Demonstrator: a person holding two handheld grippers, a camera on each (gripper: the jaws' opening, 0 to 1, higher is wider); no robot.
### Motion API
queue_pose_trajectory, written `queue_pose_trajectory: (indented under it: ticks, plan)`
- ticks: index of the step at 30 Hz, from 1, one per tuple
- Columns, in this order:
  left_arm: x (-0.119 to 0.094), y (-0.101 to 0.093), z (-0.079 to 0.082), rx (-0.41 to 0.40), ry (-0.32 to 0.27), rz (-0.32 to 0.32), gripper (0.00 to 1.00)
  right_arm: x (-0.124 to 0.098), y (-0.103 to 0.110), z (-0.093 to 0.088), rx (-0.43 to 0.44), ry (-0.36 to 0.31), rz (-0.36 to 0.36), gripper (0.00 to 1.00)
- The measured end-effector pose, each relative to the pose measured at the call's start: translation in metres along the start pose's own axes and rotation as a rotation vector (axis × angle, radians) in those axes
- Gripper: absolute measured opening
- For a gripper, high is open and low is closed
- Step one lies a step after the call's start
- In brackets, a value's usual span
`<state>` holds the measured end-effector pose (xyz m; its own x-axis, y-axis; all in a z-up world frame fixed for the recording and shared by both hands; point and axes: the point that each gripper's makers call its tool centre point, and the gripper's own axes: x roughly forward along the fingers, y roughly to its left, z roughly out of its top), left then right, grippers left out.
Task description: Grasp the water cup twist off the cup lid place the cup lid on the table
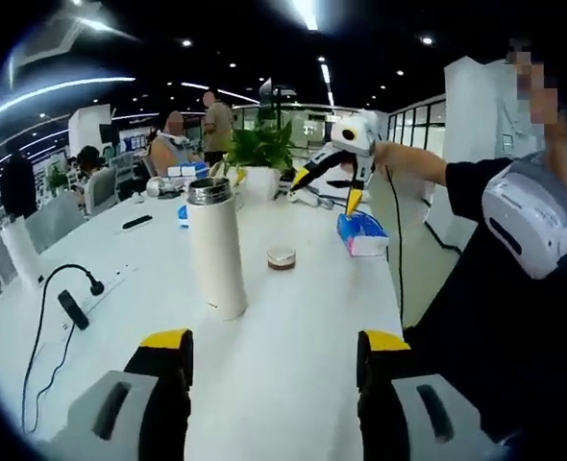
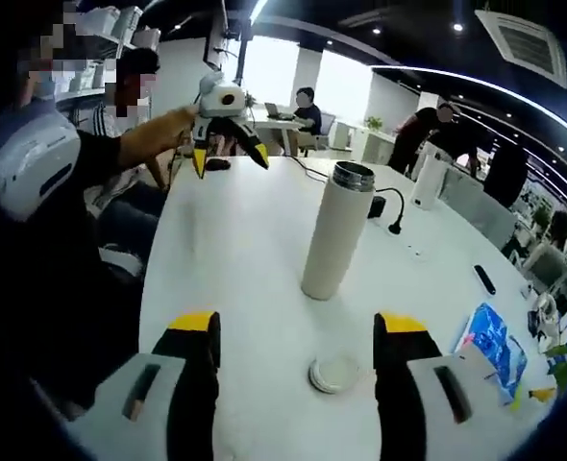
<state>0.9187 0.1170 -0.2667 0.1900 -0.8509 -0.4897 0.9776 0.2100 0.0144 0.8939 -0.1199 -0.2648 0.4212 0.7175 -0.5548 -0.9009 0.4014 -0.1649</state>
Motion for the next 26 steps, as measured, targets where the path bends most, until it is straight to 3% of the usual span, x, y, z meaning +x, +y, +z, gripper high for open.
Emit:
queue_pose_trajectory:
  ticks: [16, 26]
  plan:
    - [-0.032, 0.008, -0.001, 0.006, 0.033, 0.068, 0.7, -0.021, -0.014, 0.004, -0.022, 0.065, -0.032, 0.68]
    - [-0.036, 0.007, 0.004, 0.01, 0.027, 0.097, 0.73, -0.027, -0.013, 0.002, -0.015, 0.086, -0.032, 0.69]
